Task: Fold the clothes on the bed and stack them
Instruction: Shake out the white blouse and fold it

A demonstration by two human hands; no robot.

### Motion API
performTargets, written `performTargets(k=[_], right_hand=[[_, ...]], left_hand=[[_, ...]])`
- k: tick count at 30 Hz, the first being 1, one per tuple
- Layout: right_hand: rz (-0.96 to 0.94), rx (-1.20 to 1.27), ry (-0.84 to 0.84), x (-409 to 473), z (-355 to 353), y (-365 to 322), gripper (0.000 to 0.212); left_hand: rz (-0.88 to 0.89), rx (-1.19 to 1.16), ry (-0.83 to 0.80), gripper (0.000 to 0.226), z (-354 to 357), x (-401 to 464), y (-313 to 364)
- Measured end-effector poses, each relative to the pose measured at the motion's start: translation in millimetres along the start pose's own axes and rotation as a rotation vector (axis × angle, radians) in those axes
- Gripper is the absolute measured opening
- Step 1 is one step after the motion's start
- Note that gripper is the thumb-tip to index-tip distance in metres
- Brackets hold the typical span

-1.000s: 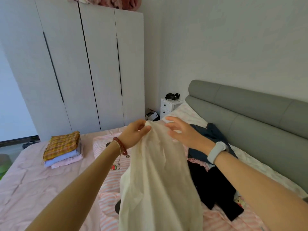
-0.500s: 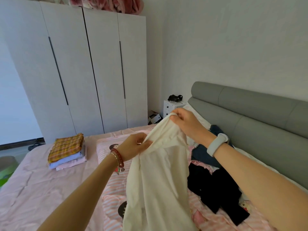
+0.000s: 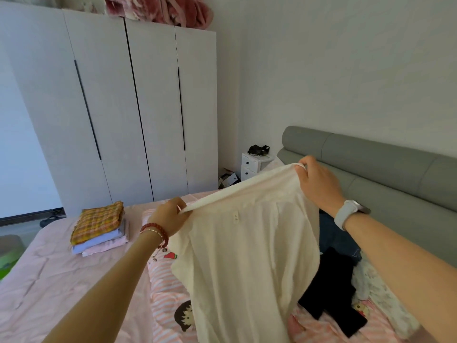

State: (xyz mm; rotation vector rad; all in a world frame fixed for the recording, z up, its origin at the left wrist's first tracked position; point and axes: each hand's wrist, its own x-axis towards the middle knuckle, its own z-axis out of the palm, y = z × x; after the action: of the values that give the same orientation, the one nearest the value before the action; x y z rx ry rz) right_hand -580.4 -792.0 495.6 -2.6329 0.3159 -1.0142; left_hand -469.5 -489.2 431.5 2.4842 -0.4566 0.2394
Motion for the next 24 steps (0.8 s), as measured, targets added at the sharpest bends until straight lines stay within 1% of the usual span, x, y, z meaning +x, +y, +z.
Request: performTargets(k=[1, 3, 5, 6, 7, 8, 9, 10, 11, 12, 13, 14, 15, 16, 18, 19, 20, 21, 23, 24], right_hand=[[0.001, -0.044, 0.005, -1.8, -2.3, 1.6, 0.028], [0.001, -0.16, -0.011, -2.2, -8.3, 2.4, 0.028], [0.024, -0.262, -0.086, 0.6, -14.1, 0.2, 0.026], [0.058, -0.254, -0.133, 2.3, -17.1, -2.2, 0.024], [0.109, -0.173, -0.166, 5.1, -19.9, -4.9, 0.023], [0.176, -0.011, -0.172, 8.1, -23.4, -7.9, 0.023], [0.26, 0.211, -0.158, 11.3, -27.4, -10.6, 0.024], [0.336, 0.459, -0.137, 13.3, -32.6, -14.0, 0.026], [0.386, 0.683, -0.112, 14.5, -38.5, -16.2, 0.026], [0.394, 0.851, -0.092, 14.3, -45.6, -17.5, 0.025], [0.37, 0.964, -0.076, 13.2, -53.0, -18.5, 0.025], [0.329, 1.039, -0.064, 11.1, -60.9, -18.7, 0.025], [0.269, 1.055, -0.047, 8.8, -69.5, -18.7, 0.025], [0.194, 1.017, -0.021, 6.6, -78.2, -18.1, 0.024], [0.037, 0.985, -0.006, 4.8, -97.2, -15.8, 0.023], [-0.032, 1.017, -0.032, 3.4, -107.9, -16.1, 0.024], [-0.1, 1.026, -0.038, 2.6, -118.3, -16.5, 0.024], [-0.165, 0.992, -0.003, 2.3, -128.9, -17.3, 0.024], [-0.25, 0.867, 0.162, 1.4, -148.2, -19.0, 0.019], [-0.257, 0.827, 0.26, 0.8, -156.0, -19.1, 0.015]], left_hand=[[-0.005, -0.038, 0.0, 0.01, -7.5, 1.8, 5.0], [-0.031, -0.195, -0.041, 0.009, -22.9, 1.7, 17.3], [-0.112, -0.454, -0.15, 0.01, -37.1, -4.0, 30.0], [-0.159, -0.61, -0.203, 0.013, -43.7, -8.7, 37.7], [-0.183, -0.763, -0.243, 0.015, -50.3, -13.4, 45.5], [-0.182, -0.887, -0.278, 0.016, -57.3, -17.3, 52.7], [-0.148, -0.966, -0.319, 0.017, -64.5, -20.8, 60.5], [-0.091, -1.006, -0.362, 0.019, -71.8, -24.4, 68.9], [-0.021, -0.993, -0.385, 0.022, -78.3, -28.7, 78.5], [0.042, -0.927, -0.363, 0.024, -83.6, -32.8, 89.0], [0.09, -0.837, -0.287, 0.025, -87.5, -36.5, 100.3], [0.123, -0.75, -0.165, 0.022, -91.0, -40.2, 112.0], [0.143, -0.691, -0.016, 0.016, -93.6, -44.6, 125.2], [0.16, -0.639, 0.142, 0.011, -96.4, -48.8, 138.7], [0.209, -0.462, 0.438, 0.017, -103.4, -56.8, 165.1], [0.227, -0.393, 0.547, 0.018, -106.8, -61.0, 177.4], [0.235, -0.362, 0.632, 0.017, -110.3, -64.5, 188.8], [0.227, -0.353, 0.704, 0.017, -113.6, -67.8, 199.7], [0.206, -0.314, 0.834, 0.021, -119.2, -72.6, 216.4], [0.215, -0.299, 0.886, 0.022, -121.1, -76.2, 222.7]])
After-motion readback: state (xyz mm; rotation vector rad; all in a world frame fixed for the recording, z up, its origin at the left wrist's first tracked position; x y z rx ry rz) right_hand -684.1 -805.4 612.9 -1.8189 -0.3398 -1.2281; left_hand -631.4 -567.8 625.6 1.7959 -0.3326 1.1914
